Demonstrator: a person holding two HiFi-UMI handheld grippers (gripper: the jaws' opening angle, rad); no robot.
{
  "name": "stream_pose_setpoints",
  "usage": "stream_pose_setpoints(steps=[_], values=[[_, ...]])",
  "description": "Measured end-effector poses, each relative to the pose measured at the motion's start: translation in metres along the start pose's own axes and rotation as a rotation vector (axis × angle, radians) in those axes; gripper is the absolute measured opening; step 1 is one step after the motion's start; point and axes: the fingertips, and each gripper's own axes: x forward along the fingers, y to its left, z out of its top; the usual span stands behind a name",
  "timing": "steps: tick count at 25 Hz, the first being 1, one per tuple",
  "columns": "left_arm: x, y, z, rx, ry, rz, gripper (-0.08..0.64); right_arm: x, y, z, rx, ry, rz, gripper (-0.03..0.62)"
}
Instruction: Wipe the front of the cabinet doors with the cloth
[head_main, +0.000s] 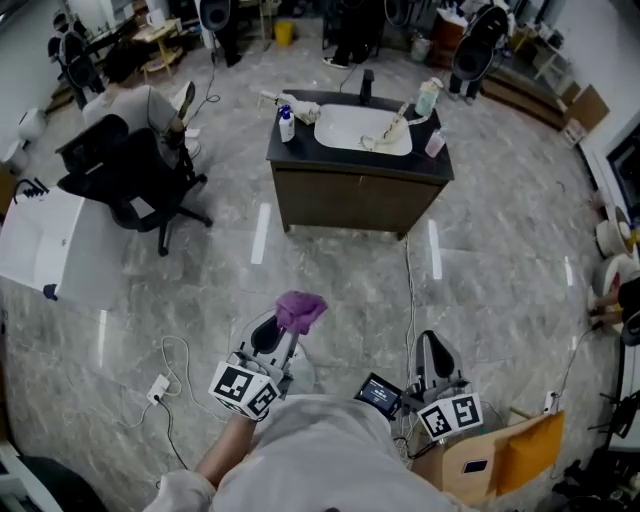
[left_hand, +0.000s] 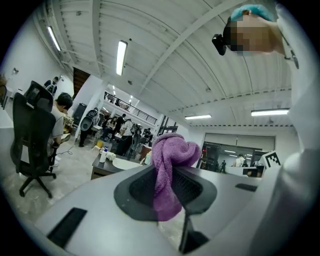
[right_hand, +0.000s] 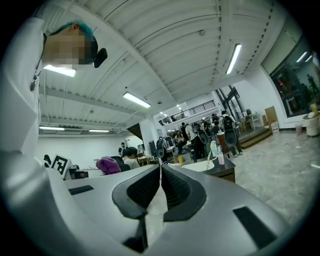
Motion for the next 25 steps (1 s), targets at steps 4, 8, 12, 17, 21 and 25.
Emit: stream_pose_setpoints(steps=[4,8,12,17,21,25], values=[[0.039,0.037,0.011,-0.007,0.010,-0.036,0.077,0.049,-0.006,0.014,-0.022,-0.002,-0.028,0.029],[0.074,0.075,0.028,0.037,0.011,-0.064,0.077,0.085,-0.008,0.022,-0.055,-0.015,-0.039,0.029],[0.099,0.097,0.051,0.047,-0.020,-0.058,0.077,0.108,-0.017,0.023,-0.062,0.000,-0.052,0.029],[0.130,0.096,0.058,0.057,-0.014,-0.056,0.077,0.127,-0.052,0.032,-0.043,-0.020,-0.079,0.029],[0.163,0.085,0.049,0.046,0.000,-0.032,0.077,0.141,-0.089,0.036,-0.036,-0.005,-0.049,0.029],[0.213,0.059,0.037,0.042,0.007,0.000,0.077,0.150,-0.146,0.044,-0.025,0.011,-0.007,0.029]])
